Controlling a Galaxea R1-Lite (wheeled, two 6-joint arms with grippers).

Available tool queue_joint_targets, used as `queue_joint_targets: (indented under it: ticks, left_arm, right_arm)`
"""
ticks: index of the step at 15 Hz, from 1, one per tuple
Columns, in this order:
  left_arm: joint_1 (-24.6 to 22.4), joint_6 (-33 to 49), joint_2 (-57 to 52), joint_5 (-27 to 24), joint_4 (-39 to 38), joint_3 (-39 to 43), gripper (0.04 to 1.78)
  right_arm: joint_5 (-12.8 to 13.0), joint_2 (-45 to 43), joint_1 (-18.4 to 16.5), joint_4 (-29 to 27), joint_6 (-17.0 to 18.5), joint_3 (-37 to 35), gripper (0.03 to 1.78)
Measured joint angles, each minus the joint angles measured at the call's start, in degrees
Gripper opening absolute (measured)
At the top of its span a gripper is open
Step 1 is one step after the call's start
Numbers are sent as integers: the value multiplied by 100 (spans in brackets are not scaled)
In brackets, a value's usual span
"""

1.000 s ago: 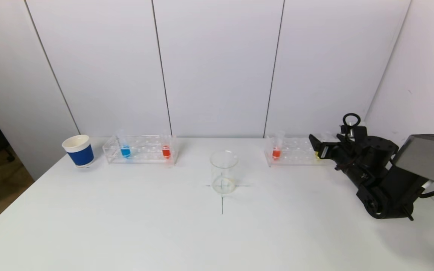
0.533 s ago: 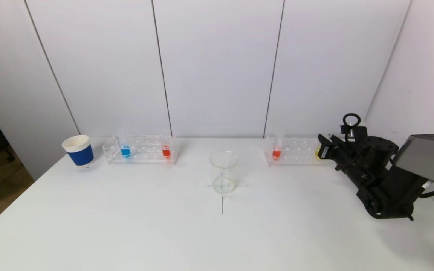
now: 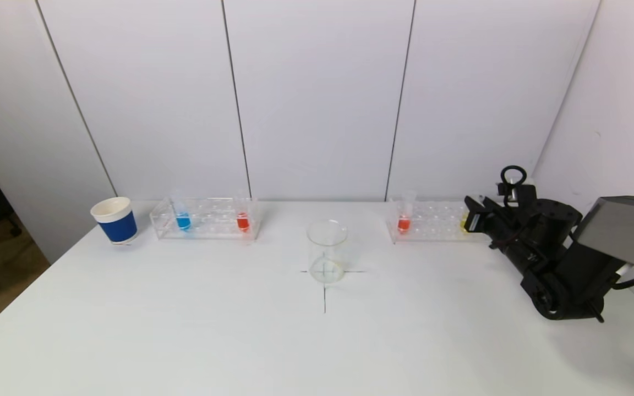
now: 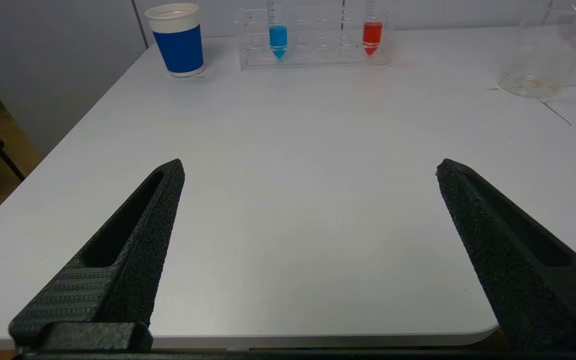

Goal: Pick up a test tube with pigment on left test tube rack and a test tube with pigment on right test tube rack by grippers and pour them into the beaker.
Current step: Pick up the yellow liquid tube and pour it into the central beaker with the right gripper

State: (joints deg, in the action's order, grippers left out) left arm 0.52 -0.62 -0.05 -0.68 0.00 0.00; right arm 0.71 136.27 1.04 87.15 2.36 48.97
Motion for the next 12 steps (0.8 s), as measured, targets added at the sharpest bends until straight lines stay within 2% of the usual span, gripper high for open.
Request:
queue_joint_targets:
  ticks: [12]
  left_arm:
    - [0,0,0,-2,0,0,176]
  right_arm:
    - [0,-407,0,-124,-26,-55,45]
